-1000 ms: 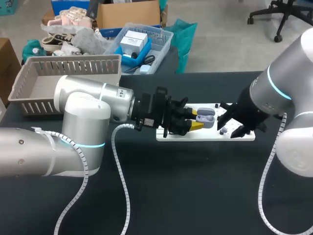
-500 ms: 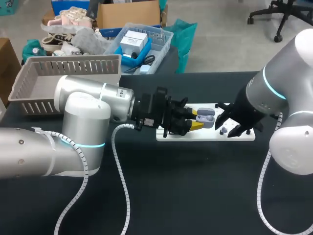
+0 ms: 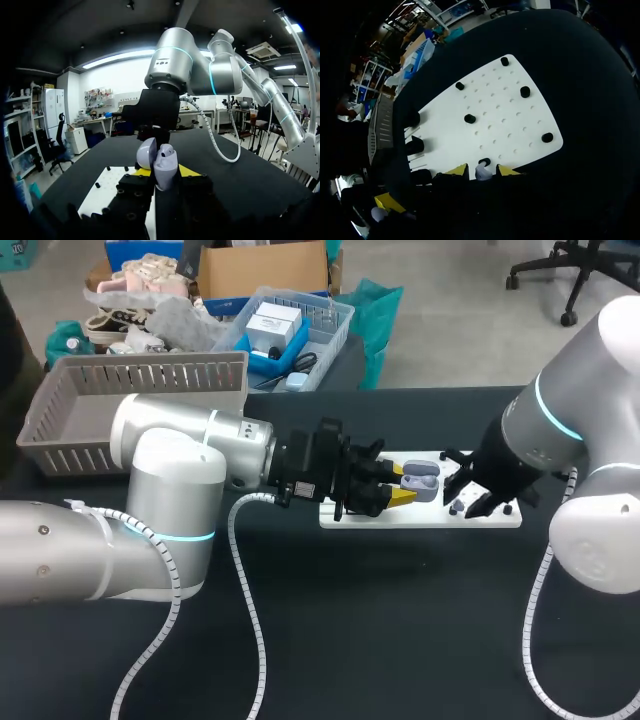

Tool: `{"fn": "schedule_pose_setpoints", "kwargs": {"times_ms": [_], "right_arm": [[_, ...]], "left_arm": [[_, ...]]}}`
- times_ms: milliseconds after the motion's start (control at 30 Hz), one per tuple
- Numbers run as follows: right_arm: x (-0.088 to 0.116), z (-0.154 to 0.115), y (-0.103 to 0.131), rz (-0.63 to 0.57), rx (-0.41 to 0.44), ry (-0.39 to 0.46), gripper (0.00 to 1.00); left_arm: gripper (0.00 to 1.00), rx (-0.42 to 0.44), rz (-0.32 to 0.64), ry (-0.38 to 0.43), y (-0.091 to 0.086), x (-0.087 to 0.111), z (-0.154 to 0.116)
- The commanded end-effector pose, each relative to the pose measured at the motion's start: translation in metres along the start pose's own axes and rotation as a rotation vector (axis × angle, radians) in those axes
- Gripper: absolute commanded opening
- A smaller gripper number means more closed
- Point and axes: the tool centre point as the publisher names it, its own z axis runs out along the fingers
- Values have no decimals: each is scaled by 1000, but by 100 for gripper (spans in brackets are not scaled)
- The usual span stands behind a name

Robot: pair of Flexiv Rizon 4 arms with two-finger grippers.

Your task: Pick up each earbud case from the left stands, insert the matching earbuds, close the lid, and place the case in the box.

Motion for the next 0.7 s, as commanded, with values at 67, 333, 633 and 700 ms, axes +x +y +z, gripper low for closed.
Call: {"fn": "schedule_pose_setpoints", "kwargs": {"times_ms": [67,333,633,700], "right_arm": [[1,0,0,3,2,-2,25],[1,2,-1,5,4,4,29],[2,0,0,7,6,9,30],[2,0,0,5,7,10,29]], "left_arm": [[0,-3,1,0,-1,0,0],[0,-3,1,0,-1,0,0],[0,-3,1,0,-1,0,0],[0,-3,1,0,-1,0,0]]}}
